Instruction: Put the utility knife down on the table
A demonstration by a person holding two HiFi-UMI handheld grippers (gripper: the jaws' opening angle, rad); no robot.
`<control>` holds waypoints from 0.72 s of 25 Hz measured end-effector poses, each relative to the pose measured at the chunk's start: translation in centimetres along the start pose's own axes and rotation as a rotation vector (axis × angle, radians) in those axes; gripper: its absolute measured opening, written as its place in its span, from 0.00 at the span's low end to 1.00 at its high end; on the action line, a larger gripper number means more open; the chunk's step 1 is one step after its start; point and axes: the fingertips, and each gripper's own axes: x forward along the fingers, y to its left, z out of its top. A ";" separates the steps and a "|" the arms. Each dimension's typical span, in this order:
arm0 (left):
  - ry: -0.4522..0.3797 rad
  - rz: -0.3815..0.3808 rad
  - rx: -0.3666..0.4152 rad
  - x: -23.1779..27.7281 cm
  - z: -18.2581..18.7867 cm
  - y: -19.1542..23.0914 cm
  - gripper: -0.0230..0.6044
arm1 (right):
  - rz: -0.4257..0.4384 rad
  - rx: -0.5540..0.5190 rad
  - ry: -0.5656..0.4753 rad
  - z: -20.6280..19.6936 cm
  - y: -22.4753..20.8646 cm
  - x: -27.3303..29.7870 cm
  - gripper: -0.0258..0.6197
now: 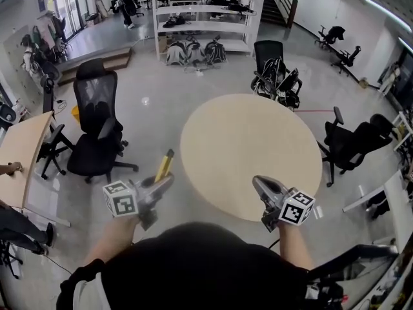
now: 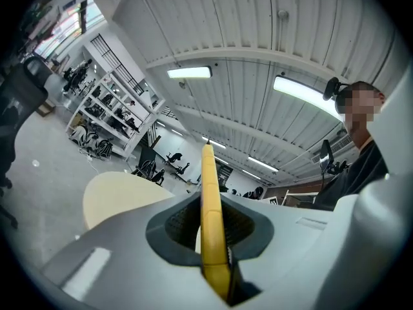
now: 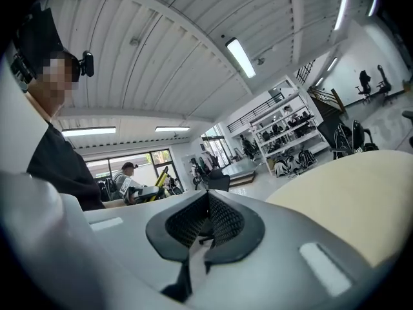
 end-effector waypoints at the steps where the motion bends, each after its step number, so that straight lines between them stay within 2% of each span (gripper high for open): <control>1: 0.002 0.001 0.000 0.6 0.1 0.3 0.11 | -0.004 0.004 -0.001 0.1 -0.6 -0.2 0.06; 5: 0.008 -0.010 -0.019 2.8 0.5 2.3 0.12 | -0.035 0.017 -0.004 0.6 -3.0 0.2 0.06; 11: 0.032 -0.085 -0.046 6.2 1.8 7.5 0.12 | -0.107 -0.004 0.002 1.9 -5.7 3.1 0.06; 18: 0.056 -0.198 -0.041 10.5 8.2 17.0 0.11 | -0.258 -0.022 -0.032 5.5 -9.5 9.0 0.06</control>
